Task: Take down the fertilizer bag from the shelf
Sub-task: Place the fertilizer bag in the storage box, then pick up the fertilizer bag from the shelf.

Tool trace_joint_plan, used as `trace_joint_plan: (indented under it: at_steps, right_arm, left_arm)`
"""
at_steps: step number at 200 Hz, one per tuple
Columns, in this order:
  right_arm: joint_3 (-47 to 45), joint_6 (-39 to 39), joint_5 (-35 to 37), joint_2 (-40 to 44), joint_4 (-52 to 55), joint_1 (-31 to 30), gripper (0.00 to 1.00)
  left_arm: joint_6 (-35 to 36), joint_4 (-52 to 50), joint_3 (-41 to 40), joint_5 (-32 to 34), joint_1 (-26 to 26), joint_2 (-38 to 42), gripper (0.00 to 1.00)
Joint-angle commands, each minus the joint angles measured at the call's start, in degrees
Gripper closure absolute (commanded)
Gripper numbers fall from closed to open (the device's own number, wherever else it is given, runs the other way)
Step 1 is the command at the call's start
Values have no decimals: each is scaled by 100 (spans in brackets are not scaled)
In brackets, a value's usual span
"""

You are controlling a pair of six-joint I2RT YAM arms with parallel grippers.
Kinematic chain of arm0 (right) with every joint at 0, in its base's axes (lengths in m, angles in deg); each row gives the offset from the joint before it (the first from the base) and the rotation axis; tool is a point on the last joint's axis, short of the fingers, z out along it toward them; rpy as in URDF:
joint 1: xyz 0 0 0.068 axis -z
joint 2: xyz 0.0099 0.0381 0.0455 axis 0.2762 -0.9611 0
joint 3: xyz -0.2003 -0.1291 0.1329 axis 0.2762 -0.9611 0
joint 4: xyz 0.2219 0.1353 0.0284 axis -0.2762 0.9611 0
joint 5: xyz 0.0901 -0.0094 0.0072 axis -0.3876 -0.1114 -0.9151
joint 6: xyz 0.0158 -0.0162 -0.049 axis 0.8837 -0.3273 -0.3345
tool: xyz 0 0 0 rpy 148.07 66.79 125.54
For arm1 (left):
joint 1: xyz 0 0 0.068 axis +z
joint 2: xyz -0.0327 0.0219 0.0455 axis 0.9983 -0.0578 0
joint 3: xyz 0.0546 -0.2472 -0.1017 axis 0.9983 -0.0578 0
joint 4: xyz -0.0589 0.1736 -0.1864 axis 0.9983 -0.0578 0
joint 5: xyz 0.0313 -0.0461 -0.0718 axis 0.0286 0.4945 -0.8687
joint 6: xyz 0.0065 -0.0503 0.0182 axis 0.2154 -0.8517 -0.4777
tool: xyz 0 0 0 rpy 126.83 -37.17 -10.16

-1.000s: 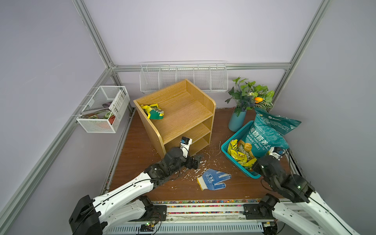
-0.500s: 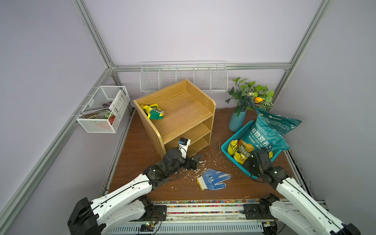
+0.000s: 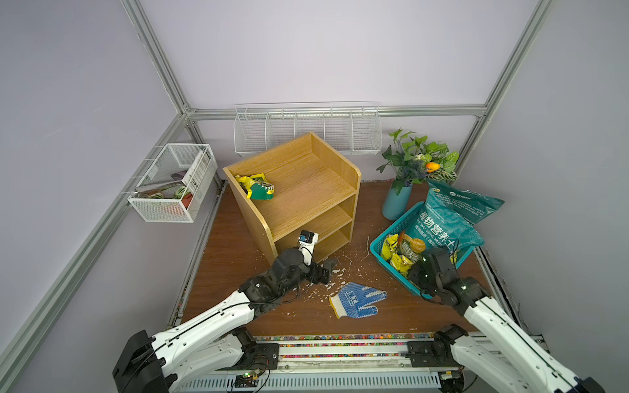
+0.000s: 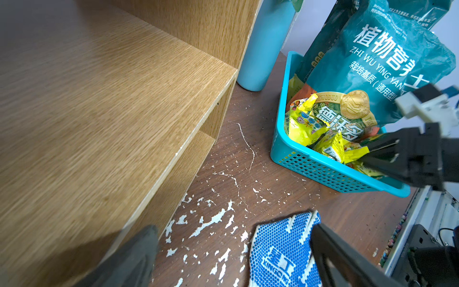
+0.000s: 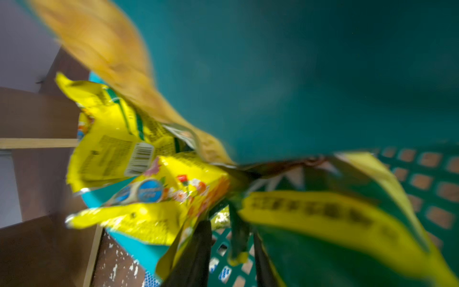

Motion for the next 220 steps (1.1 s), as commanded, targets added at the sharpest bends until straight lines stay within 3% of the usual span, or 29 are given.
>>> trace_joint_plan:
  at_steps: [1, 26, 35, 69, 114, 151, 193, 220]
  right_arm:
    - [895, -666, 147, -165, 818, 4, 54]
    - [1896, -921, 163, -548, 924, -277, 35]
    - [2286, -1030, 263, -771, 997, -523, 32]
    - [3744, -1576, 803, -1732, 938, -1832, 41]
    - [6189, -2686, 737, -3358, 746, -3018, 41]
    - [7180, -2947, -320, -4345, -425, -3224, 40]
    - [8399, -3011, -1241, -5636, -1012, -3347, 37]
    - [8774, -2865, -1534, -6158, -1465, -3366, 28]
  left_arm:
    - [-10, -41, -53, 130, 20, 95, 0]
    - [-11, -41, -46, 149, 20, 105, 0]
    - [-18, -56, -38, 149, 20, 103, 0]
    - [-72, -173, -44, 97, 20, 181, 0]
    - [-136, -496, -149, 69, 20, 411, 0]
    - [-148, -711, -283, 171, 20, 733, 0]
    - [-154, -849, -313, 197, 18, 897, 0]
    - [-157, -826, -350, 211, 19, 939, 0]
